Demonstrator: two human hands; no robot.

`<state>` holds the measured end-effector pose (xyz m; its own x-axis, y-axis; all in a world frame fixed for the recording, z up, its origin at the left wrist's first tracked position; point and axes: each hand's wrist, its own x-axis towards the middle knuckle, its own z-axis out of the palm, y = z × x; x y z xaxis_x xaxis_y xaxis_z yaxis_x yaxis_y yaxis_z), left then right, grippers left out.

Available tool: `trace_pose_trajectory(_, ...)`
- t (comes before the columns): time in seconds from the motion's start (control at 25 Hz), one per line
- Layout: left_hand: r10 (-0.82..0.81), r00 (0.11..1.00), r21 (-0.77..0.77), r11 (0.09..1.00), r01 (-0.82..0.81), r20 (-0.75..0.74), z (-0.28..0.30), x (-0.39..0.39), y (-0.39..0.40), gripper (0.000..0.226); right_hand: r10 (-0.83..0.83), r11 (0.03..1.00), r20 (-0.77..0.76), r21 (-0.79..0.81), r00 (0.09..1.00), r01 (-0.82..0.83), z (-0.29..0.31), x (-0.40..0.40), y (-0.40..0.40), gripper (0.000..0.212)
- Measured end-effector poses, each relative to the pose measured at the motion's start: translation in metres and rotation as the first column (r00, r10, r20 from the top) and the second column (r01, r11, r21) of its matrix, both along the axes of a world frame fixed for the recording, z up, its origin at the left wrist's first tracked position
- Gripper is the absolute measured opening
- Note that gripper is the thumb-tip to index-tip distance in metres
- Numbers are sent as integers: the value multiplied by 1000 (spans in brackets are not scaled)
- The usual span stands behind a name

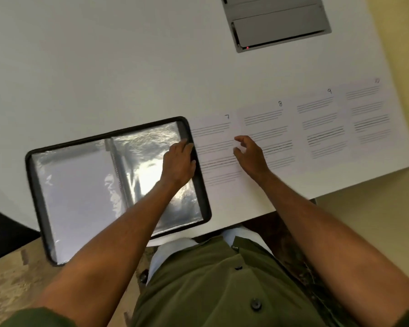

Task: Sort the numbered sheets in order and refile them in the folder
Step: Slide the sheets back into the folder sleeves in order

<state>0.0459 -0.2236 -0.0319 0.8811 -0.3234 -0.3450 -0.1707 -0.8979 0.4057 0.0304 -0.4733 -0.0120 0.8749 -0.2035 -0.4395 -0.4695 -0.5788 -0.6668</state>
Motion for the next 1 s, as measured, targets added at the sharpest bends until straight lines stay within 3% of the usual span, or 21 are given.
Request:
trace_pose_trajectory(0.24, -122, 992, 92, 988, 123, -12, -16, 28, -46, 66, 277, 936, -72, -207, 958, -286, -17, 71, -37, 70)
trace_pose_trajectory(0.4, -103, 994, 129, 986, 106, -28, -24, 27, -51, 66, 525, 777, -101, -348, 845, -525, -24, 102, -42, 94)
trace_pose_trajectory(0.56, -99, 994, 152, 983, 105, -48, -25, 25, -49, 71, 634, 617, -228, -428, 739, -661, -37, 111, -35, 118)
trace_pose_trajectory(0.72, -87, 993, 151, 984, 97, -73, -24, 26, -50, 71, 634, 558, -264, -495, 727, -666, -44, 102, -24, 116)
trace_pose_trajectory(0.88, -78, 995, 144, 986, 86, -64, -25, 26, -50, 73, 626, 564, -250, -510, 739, -650, -43, 96, -19, 108)
trace_pose_trajectory(1.0, -84, 995, 144, 985, 92, -59, -26, 26, -48, 74, 636, 594, -159, -524, 755, -610, -36, 95, -17, 103)
